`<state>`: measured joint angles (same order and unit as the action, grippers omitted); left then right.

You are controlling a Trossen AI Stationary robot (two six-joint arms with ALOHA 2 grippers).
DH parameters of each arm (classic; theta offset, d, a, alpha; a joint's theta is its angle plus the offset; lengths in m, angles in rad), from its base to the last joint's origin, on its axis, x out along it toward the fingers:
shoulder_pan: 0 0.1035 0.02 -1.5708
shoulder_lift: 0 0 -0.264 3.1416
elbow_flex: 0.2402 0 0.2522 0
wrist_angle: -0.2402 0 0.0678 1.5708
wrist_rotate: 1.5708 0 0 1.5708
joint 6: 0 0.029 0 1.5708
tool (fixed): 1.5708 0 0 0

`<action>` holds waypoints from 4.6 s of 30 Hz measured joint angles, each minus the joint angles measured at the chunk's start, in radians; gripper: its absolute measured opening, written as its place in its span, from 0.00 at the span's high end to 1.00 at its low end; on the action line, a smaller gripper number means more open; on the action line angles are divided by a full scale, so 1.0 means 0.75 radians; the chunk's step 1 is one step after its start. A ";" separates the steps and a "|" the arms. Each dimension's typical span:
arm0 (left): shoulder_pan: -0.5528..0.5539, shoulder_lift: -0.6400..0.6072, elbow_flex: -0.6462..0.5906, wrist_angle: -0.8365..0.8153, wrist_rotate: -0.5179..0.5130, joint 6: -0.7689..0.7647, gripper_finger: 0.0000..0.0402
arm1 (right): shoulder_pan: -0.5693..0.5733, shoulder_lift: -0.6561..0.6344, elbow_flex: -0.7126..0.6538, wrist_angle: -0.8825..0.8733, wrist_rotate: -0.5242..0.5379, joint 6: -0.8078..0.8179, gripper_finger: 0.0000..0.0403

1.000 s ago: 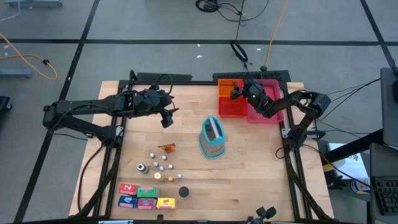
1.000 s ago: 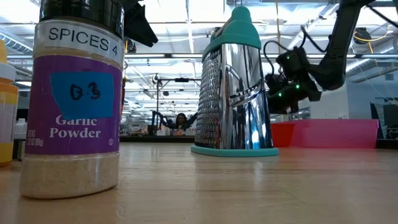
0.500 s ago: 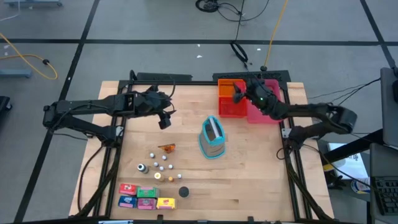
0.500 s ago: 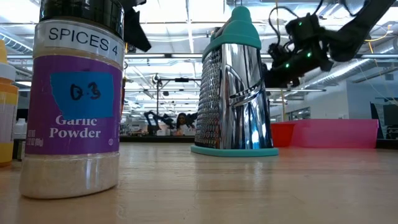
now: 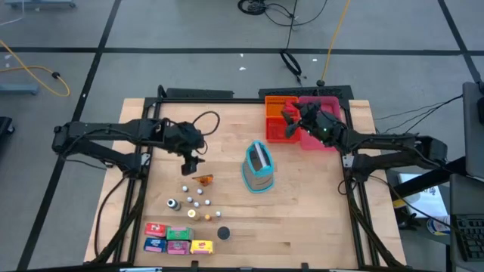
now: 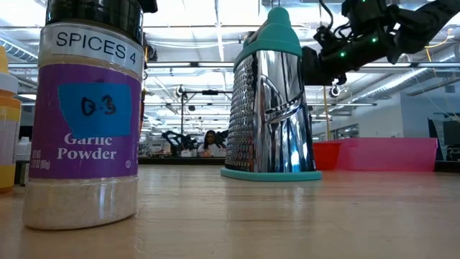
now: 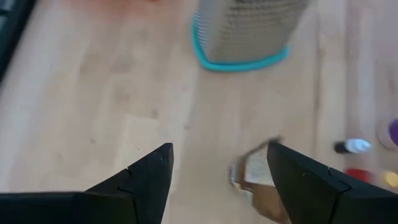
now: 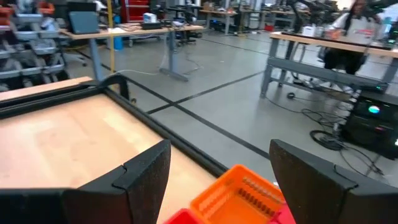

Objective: Pick & Place Kitchen Items
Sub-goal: Put the orange seasoning pack into the orange bin

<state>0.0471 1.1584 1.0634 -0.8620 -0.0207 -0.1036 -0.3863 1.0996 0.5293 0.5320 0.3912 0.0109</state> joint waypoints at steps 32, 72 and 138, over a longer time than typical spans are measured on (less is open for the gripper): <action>-0.424 0.338 0.000 -0.115 -0.335 -0.473 0.36 | 0.314 0.000 -0.001 0.113 0.001 -0.077 0.34; -0.403 0.498 0.143 -0.312 -0.353 -0.347 1.00 | 0.321 0.000 -0.001 0.103 0.002 -0.076 0.34; 0.086 0.911 1.500 -0.487 -0.345 0.683 1.00 | 0.323 0.385 0.483 0.242 -0.318 -0.209 0.79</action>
<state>0.1120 1.8416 2.1880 -1.2274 -0.2794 0.4088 -0.1444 1.3884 0.8913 0.7136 0.1528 -0.1459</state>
